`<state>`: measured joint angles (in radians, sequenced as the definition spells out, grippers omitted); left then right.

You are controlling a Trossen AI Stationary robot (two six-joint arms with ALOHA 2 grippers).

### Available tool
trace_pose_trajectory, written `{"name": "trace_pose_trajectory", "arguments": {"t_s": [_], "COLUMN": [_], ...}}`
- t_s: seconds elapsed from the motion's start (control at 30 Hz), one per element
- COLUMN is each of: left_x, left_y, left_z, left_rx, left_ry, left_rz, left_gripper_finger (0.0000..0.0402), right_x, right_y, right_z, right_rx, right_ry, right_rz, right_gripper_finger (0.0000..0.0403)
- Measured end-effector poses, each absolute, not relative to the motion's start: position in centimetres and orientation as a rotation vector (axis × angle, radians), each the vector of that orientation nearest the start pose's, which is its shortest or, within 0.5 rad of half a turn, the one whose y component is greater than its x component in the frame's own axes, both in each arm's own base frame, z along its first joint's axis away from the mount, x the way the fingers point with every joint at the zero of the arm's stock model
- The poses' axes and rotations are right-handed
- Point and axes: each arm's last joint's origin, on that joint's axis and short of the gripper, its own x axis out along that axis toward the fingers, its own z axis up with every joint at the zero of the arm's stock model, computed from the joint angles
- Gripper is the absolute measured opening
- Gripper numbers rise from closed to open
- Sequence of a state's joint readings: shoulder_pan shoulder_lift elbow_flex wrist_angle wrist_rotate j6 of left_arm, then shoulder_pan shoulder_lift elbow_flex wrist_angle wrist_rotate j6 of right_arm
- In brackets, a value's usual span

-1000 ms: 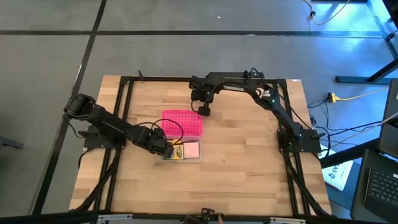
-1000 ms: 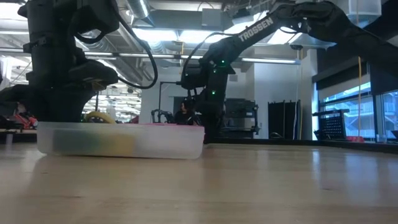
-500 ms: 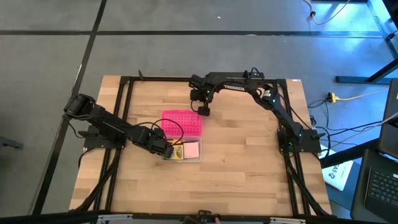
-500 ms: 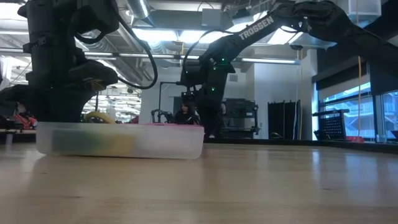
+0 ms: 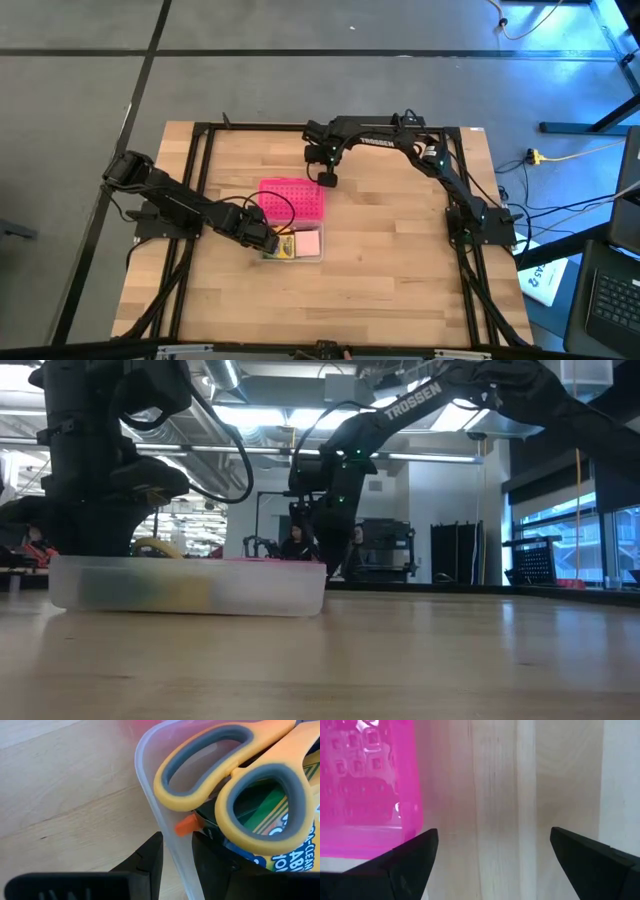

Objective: Pack school essentials
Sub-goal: Close the pink supply box

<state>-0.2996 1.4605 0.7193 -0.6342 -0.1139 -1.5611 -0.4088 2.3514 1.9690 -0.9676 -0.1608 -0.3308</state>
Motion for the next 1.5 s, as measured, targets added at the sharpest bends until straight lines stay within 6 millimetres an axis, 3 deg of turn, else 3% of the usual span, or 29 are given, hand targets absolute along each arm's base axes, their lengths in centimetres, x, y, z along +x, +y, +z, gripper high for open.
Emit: {"name": "trace_pose_trajectory", "arguments": {"t_s": [0.4, 0.9, 1.23, 1.5], "left_x": [22.1, 22.2, 22.2, 22.2], "left_y": [-6.5, -6.5, -6.5, -6.5], "left_z": [15.0, 15.0, 15.0, 15.0], "left_rx": [-1.026, -1.027, -1.027, -1.027], "left_ry": [1.128, 1.121, 1.121, 1.122], "left_rz": [0.881, 0.883, 0.883, 0.883], "left_gripper_finger": [0.0098, 0.0098, 0.0098, 0.0098], "right_x": [44.1, 44.4, 44.6, 45.6], "right_y": [-17.8, -17.1, -16.8, -14.8], "right_z": [16.6, 16.6, 16.6, 15.4], "right_rx": [0.163, 0.169, 0.172, 0.138], "right_ry": [1.234, 1.203, 1.235, 1.280], "right_rz": [0.172, 0.246, 0.154, 0.049], "right_gripper_finger": [0.0386, 0.0386, 0.0386, 0.0386]}}
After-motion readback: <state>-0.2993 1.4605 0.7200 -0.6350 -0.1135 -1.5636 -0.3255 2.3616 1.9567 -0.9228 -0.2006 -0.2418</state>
